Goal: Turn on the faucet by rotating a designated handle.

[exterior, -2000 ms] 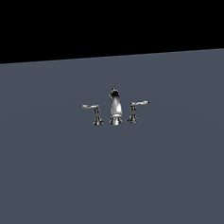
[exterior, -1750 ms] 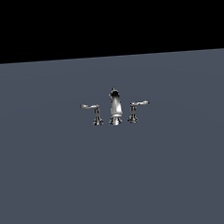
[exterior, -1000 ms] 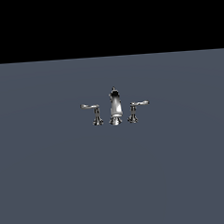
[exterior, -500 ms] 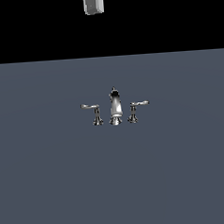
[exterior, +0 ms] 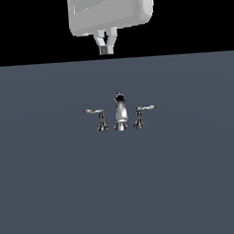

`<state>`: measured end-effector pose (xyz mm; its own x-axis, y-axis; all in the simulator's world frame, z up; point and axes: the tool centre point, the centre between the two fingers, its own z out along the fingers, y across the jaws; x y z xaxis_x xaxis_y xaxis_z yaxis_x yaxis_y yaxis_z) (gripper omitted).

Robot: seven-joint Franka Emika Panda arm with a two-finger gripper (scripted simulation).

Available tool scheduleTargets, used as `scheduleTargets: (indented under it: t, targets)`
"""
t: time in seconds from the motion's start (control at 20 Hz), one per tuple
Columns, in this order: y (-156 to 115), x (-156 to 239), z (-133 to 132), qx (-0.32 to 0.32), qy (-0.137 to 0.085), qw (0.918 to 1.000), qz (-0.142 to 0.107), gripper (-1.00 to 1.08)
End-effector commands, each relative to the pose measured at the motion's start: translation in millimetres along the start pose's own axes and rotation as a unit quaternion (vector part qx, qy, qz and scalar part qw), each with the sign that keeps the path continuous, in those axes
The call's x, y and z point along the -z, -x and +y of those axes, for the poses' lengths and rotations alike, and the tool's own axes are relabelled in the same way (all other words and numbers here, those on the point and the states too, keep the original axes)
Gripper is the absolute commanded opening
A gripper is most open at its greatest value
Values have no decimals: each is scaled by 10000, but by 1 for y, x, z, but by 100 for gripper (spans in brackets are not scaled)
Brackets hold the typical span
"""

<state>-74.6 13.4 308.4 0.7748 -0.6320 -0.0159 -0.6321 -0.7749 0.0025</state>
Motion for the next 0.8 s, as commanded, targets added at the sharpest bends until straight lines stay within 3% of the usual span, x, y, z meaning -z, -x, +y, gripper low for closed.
scheduleTargets:
  t: [0.0, 0.4, 0.75]
  targets:
    - [-15, -15, -8, -290, -9, 9996, 6, -100]
    - [-66, -61, -25, -1202, -17, 9927, 20, -100]
    - [-115, -102, -32, -2029, -18, 9792, 39, -100]
